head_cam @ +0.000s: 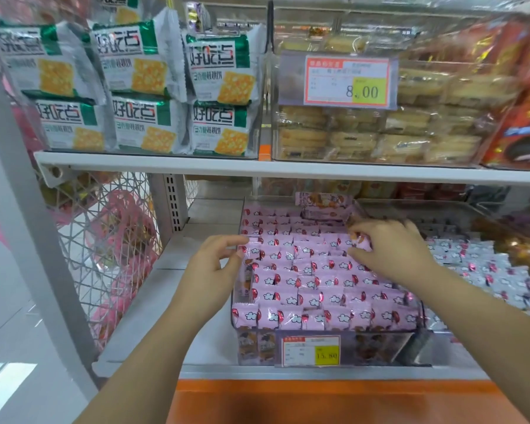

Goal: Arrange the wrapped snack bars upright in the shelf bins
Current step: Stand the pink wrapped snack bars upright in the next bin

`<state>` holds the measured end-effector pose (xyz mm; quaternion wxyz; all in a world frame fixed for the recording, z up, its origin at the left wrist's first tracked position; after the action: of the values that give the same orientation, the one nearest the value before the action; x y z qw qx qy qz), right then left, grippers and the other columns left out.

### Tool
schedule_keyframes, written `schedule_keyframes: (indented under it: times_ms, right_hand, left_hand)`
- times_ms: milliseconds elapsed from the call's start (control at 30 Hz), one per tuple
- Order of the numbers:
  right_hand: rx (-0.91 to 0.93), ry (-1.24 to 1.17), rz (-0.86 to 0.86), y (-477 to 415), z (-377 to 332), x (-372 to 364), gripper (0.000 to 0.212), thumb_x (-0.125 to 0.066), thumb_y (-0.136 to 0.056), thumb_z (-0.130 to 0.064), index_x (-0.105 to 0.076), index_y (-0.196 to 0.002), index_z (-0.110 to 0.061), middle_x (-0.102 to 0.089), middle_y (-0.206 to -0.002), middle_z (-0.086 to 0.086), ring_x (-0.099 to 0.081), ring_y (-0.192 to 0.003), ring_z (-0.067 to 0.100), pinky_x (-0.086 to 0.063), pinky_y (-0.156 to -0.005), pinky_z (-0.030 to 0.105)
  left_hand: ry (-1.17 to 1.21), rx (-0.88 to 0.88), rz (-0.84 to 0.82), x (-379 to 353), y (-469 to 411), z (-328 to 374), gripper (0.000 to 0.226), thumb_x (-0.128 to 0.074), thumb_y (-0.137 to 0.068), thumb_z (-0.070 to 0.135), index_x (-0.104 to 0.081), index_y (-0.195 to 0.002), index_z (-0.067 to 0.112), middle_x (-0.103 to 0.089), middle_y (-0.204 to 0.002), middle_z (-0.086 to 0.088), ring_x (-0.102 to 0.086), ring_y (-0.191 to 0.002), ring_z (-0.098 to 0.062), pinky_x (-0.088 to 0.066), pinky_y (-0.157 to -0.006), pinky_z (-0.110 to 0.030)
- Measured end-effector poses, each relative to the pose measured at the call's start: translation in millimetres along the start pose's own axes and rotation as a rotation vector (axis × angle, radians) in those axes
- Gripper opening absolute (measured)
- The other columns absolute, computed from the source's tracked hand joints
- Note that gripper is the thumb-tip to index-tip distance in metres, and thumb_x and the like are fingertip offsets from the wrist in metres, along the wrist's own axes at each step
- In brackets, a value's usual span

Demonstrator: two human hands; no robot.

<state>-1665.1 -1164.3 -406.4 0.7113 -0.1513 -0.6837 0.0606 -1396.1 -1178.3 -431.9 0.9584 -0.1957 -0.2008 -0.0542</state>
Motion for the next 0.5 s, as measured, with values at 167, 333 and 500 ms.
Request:
schedule_keyframes:
  times_ms: [167,333,500]
  right_hand:
    - [0.021,-0.034,0.035,-4,-12,3,0.048,-0.062,-0.086,-0.042,-0.054,-0.129,-0.023,-0.061,-0.125,0.002,-0.056,-0.112,0.023,-0.036,-0.1,0.036]
    - [-0.027,-0.117,0.036,-4,-6,8,0.036,-0.067,-0.081,-0.026,-0.06,-0.116,-0.019,-0.069,-0.101,0.006,-0.062,-0.095,0.028,-0.05,-0.084,0.035]
    - [0.023,-0.514,0.255,19,-17,46,0.031,-0.065,-0.083,-0.007,-0.064,-0.112,-0.016,-0.054,-0.102,0.001,-0.049,-0.092,0.015,-0.035,-0.076,0.008]
  left_hand:
    - [-0.013,-0.005,-0.007,-1,-1,-1,0.029,-0.051,-0.095,0.015,-0.056,-0.095,0.043,-0.048,-0.105,0.029,-0.047,-0.092,0.017,-0.037,-0.078,-0.007]
    - [0.004,-0.008,-0.004,3,0,0,0.03,-0.051,-0.095,0.015,-0.056,-0.093,0.046,-0.049,-0.105,0.03,-0.047,-0.087,0.024,-0.037,-0.077,-0.005]
    - [-0.005,-0.018,-0.011,6,-1,1,0.032,-0.051,-0.095,0.015,-0.055,-0.094,0.047,-0.052,-0.108,0.026,-0.048,-0.09,0.024,-0.037,-0.078,-0.007]
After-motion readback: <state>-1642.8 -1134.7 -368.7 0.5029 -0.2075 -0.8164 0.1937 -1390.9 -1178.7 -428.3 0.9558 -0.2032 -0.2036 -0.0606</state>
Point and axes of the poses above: each hand's wrist, its own y-axis away from the middle knuckle, its own x-axis out of the back of the hand, z = x × y, the point moved 10 cm from there along -y, towards the middle knuckle
